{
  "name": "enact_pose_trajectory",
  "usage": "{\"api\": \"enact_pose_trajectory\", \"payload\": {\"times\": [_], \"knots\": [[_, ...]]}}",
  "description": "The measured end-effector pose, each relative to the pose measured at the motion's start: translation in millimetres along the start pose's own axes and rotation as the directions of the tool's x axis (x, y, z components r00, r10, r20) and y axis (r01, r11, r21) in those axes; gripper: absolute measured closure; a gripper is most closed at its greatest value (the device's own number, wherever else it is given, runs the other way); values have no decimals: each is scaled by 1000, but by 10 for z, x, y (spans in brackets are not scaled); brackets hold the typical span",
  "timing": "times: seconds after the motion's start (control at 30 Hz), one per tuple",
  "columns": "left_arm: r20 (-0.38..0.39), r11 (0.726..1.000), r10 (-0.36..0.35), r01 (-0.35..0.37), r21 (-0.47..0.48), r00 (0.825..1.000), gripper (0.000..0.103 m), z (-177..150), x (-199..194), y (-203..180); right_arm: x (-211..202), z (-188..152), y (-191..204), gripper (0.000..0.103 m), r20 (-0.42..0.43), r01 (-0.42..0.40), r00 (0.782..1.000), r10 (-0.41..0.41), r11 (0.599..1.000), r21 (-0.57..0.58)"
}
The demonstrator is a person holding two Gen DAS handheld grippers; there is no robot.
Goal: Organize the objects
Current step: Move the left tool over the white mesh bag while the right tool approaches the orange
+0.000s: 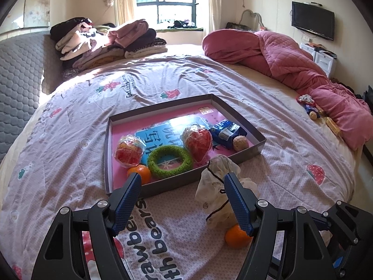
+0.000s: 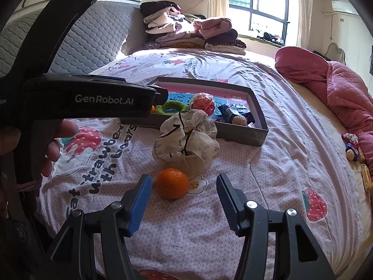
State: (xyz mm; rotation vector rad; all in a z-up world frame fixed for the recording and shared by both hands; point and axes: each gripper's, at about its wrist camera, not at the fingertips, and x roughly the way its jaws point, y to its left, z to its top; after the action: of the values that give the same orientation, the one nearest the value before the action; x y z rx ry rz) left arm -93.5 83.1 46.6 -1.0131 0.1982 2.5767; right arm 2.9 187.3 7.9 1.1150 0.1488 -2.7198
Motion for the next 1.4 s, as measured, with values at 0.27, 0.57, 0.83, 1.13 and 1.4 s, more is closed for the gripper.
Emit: {"api": "enact_pose_trajectory", "payload": {"times": [0.27, 0.57, 0.83, 1.13, 1.4], "knots": [[-16, 1000, -4, 4, 5, 1000, 28, -27, 86, -27, 81, -48, 37, 46, -18, -15, 1000, 15, 1000, -5], [-28, 1000, -9, 9, 17, 1000, 28, -51, 160, -80, 171, -96, 35, 46, -43, -30, 999, 30, 1000, 4], [-34, 1000, -18, 18, 25, 999, 28, -71, 216, -115, 216, -116, 14, 46, -52, -38, 998, 39, 999, 17], [-41, 999, -26, 26, 19, 999, 28, -82, 285, -124, 253, -121, 24, 46, -57, -44, 997, 45, 999, 21], [-47, 1000, -24, 25, 12, 999, 28, -96, 350, -108, 319, -120, 32, 46, -64, -49, 997, 50, 999, 23]]}}
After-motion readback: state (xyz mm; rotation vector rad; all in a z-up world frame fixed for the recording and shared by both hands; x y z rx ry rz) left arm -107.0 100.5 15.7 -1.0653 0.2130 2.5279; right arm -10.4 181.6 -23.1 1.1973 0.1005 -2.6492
